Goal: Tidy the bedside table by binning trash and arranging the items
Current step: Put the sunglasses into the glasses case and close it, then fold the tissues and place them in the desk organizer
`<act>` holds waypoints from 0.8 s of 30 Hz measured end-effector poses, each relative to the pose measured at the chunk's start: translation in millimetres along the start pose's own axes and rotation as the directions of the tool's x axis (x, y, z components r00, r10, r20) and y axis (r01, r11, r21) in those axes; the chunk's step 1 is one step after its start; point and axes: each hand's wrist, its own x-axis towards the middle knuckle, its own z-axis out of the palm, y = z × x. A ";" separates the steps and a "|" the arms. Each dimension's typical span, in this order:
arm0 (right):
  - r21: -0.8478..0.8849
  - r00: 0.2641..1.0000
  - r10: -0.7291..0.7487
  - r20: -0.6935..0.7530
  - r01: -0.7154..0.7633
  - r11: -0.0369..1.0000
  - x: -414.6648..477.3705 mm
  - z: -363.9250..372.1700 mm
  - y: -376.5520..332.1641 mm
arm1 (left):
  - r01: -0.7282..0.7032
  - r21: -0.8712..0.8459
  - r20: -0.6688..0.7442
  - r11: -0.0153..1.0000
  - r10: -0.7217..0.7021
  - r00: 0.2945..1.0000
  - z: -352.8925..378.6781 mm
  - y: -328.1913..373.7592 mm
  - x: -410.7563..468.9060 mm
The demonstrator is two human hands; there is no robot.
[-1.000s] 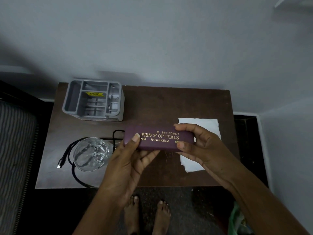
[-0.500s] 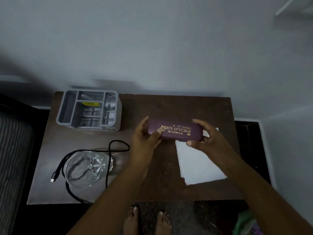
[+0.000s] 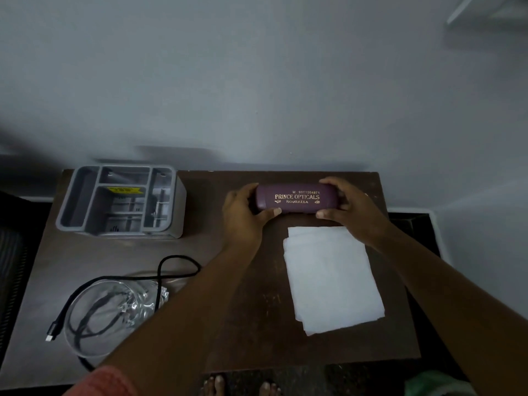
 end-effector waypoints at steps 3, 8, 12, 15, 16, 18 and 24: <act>-0.060 1.000 -0.022 0.008 0.023 0.998 1.1 -1.1 6.0 | -0.009 0.007 0.000 1.000 0.009 1.000 1.9 -2.7 0.7; -0.183 0.999 -0.038 -0.027 0.033 0.983 0.4 -2.2 0.8 | 0.010 -0.006 0.008 1.000 -0.010 1.000 0.9 -1.9 1.4; -0.243 0.989 -0.063 -0.135 0.028 0.970 -27.7 6.3 -11.6 | 0.083 -0.162 -0.017 0.983 -0.087 0.996 -9.5 10.1 -34.8; -0.311 0.968 -0.138 -0.209 0.068 0.948 -70.2 23.9 -21.9 | 0.048 -0.208 0.088 0.977 -0.031 0.996 -23.6 7.9 -97.1; -0.332 0.963 -0.136 -0.234 0.052 0.942 -84.7 31.8 -21.1 | 0.035 -0.155 0.122 0.987 -0.016 0.992 -28.4 3.8 -116.2; -0.397 0.951 -0.117 -0.287 -0.006 0.918 -109.2 46.4 -12.8 | -0.006 0.021 0.204 1.000 0.002 0.979 -36.2 -5.7 -140.8; -0.607 0.986 -0.018 -0.165 -0.087 0.790 -143.4 77.0 30.4 | -0.441 0.563 0.571 0.699 0.056 0.819 -40.0 -45.6 -163.3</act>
